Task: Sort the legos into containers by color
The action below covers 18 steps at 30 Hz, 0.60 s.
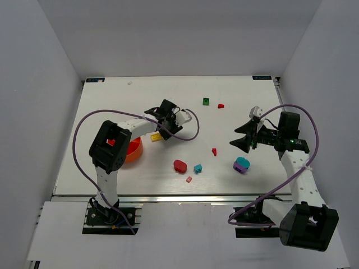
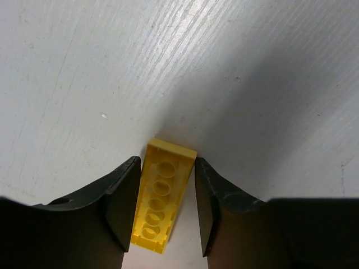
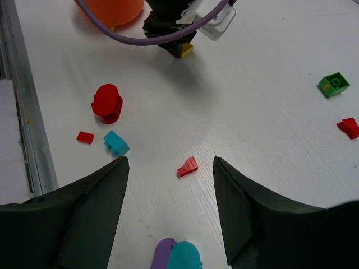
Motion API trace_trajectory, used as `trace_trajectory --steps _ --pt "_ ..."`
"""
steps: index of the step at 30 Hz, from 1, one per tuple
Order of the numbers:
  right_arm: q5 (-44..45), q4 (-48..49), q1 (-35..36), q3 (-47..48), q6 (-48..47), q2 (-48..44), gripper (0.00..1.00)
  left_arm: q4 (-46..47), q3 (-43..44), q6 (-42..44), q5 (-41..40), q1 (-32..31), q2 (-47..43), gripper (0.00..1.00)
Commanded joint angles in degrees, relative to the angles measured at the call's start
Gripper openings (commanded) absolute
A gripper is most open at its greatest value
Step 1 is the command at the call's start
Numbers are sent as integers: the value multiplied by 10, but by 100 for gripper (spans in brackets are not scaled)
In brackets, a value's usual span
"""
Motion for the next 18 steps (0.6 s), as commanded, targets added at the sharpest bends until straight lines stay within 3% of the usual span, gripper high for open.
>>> trace_trajectory --steps 1,4,6,9,18 --pt "-19 -7 -6 -3 -12 -12 67 -73 -24 -11 12 4 47 53" --pt "-22 -10 -7 -3 -14 -13 67 -73 -20 -18 9 4 47 45" --pt "-24 -10 -7 -4 -14 -13 67 -70 -14 -29 9 4 42 27" --pt "-26 -11 -10 -4 -14 -13 67 -49 -12 -48 30 4 10 15" --pt "-32 -12 -15 -4 -14 -15 67 88 -119 -119 119 14 -221 8"
